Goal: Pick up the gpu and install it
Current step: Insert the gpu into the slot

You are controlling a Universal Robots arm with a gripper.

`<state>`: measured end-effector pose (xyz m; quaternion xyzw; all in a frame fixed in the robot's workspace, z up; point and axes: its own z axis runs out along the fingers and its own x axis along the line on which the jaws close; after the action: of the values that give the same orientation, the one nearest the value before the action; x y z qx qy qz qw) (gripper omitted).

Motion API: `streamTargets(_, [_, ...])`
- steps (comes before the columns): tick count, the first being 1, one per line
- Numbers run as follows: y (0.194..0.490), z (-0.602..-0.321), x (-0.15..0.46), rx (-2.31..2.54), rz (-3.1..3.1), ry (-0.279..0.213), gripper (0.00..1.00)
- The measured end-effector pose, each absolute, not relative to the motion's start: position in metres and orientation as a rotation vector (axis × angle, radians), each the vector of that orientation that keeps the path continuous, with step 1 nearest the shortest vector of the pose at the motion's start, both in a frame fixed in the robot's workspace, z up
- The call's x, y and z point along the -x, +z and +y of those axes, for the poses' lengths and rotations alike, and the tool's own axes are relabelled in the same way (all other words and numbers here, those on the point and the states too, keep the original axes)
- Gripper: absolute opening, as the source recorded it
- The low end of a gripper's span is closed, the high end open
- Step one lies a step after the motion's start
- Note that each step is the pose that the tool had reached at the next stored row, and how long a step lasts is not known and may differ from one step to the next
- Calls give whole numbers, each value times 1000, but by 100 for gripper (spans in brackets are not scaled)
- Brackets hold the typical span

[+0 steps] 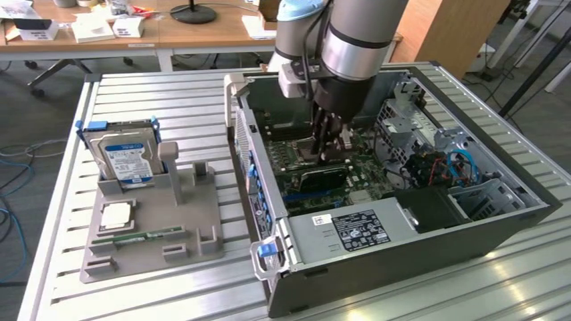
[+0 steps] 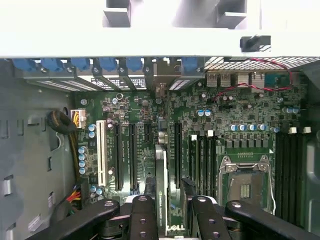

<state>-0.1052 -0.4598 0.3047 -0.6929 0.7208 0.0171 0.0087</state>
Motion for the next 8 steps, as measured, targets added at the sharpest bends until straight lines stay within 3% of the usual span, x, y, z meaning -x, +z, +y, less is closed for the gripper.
streamTargets(8, [323, -459, 105, 2164, 2252, 53, 34])
